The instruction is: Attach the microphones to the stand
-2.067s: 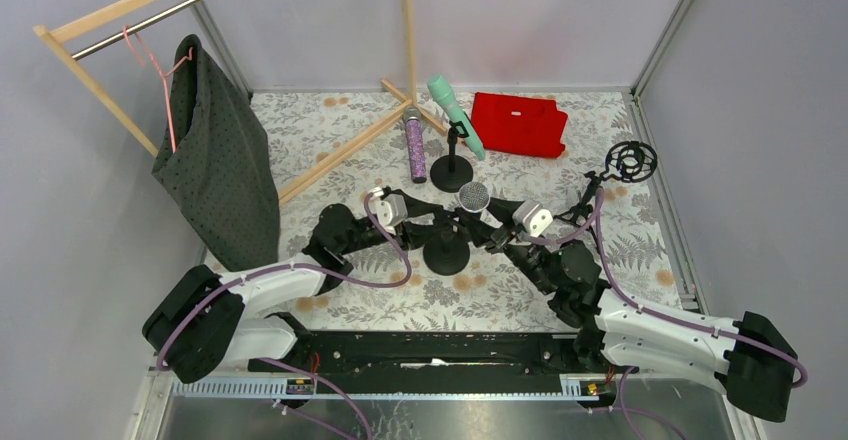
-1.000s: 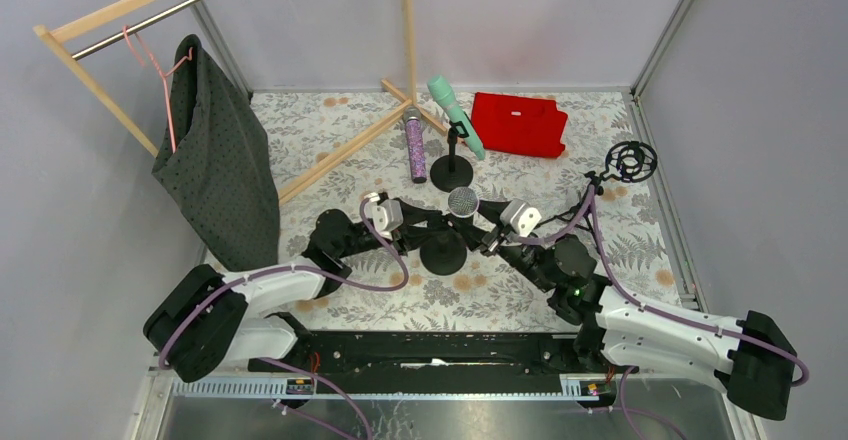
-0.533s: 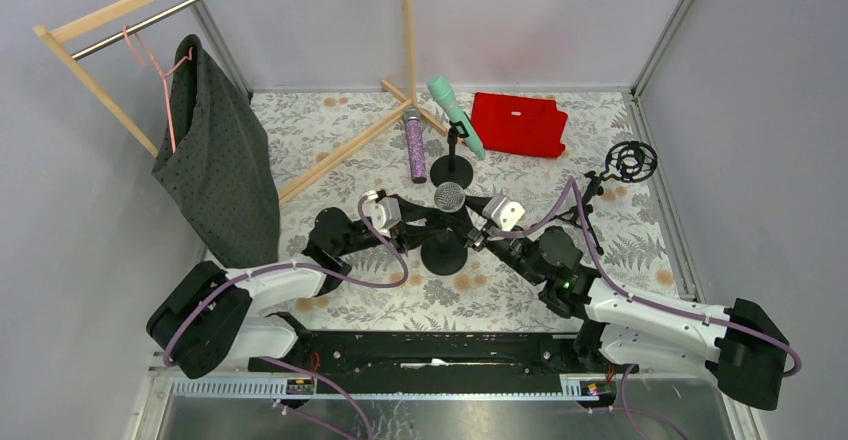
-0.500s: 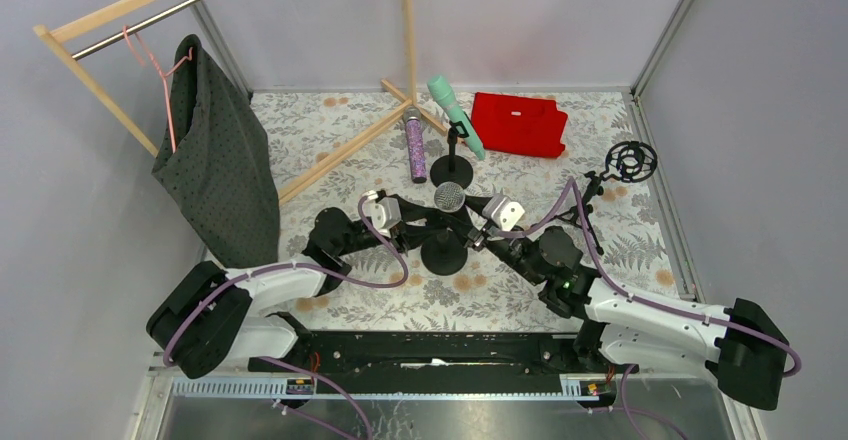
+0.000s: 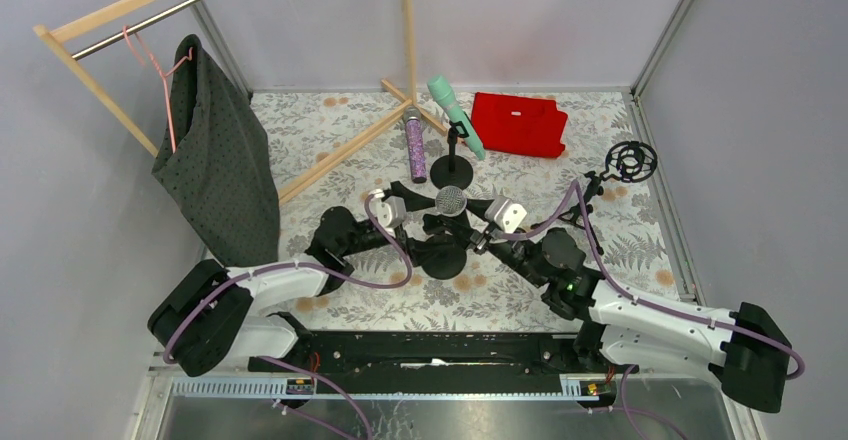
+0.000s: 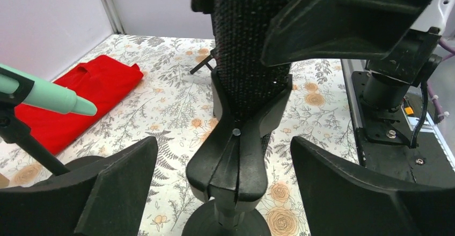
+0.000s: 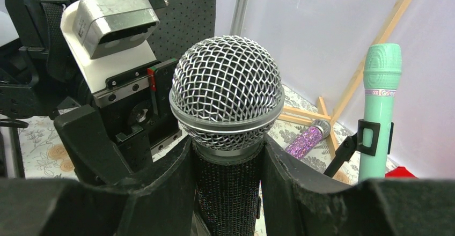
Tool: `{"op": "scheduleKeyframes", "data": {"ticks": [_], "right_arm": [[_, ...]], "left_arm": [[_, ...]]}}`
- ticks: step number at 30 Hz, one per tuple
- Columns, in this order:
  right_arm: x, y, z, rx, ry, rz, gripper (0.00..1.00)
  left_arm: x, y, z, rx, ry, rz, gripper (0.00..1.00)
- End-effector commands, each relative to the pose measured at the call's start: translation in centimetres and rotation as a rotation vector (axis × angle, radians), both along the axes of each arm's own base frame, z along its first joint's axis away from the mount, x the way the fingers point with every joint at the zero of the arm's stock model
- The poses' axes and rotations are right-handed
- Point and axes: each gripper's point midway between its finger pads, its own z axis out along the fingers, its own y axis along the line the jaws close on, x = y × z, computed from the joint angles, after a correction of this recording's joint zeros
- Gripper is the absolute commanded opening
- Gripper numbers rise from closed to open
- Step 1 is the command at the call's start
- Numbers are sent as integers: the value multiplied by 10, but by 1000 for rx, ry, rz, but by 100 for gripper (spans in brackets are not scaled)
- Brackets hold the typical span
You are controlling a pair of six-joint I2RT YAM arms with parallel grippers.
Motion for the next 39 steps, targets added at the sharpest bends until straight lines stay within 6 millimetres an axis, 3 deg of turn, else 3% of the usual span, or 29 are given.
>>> {"op": "scheduleKeyframes", "data": {"ticks": [1,7,14,26,34,39], "right_arm": [[-11,0,19,62,-18,43,12],[-8,-6,23,64,-29,11,49],[-5,-16,32,56,-36,-30,65],[-12,-35,40,14,-16,-53,77],[-28,-59,46,49,5,-45,81],[-37,-78,48,106,16,-54,80]], "left_arm": [[9,2,19,-41,-39,49,99],[8,4,33,-77,-19,62,99],[9,14,41,-146,-10,118,99],[-17,36,15,-183,61,132,99],[-40,22,-26,-80,79,95,99],[-34,16,-34,-104,78,101,98]]}}
